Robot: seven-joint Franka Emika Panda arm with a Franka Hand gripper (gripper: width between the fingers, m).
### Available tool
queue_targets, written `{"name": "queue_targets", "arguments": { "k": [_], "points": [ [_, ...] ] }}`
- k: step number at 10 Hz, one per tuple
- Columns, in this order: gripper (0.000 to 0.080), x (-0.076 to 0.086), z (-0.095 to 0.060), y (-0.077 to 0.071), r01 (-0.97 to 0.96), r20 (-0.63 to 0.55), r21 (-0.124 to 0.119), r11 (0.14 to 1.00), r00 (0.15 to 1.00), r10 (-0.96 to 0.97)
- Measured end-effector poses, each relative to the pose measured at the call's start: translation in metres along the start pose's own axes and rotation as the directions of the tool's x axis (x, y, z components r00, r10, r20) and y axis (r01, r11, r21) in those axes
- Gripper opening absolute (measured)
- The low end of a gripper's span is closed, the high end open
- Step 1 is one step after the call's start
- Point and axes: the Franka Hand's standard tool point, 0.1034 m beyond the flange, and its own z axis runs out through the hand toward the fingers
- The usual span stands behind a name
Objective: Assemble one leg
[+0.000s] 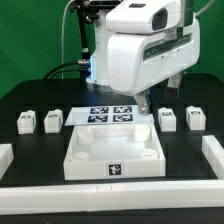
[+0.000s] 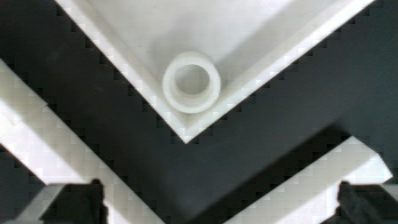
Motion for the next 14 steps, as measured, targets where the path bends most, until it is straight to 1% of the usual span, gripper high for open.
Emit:
{"name": "queue_targets", "arguments": {
  "k": [10, 11, 12, 13, 14],
  "points": [
    [0.0650, -0.001, 0.002, -0.002, 0.007, 0.002, 0.002, 1.000, 1.000, -0.007],
    [0.0650, -0.009, 0.006, -0.010, 0.015, 0.006, 0.005, 1.000, 1.000, -0.015],
    [0.0650, -0.023, 0.013, -0.021, 0.161, -0.002, -0.004, 0.987, 0.987, -0.161],
    [0.0650, -0.047, 0.022, -0.033, 0.311, -0.003, -0.005, 0.950, 0.950, -0.311],
    [0.0650, -0.073, 0.032, -0.044, 0.421, 0.000, 0.004, 0.907, 0.907, -0.421]
  ]
}}
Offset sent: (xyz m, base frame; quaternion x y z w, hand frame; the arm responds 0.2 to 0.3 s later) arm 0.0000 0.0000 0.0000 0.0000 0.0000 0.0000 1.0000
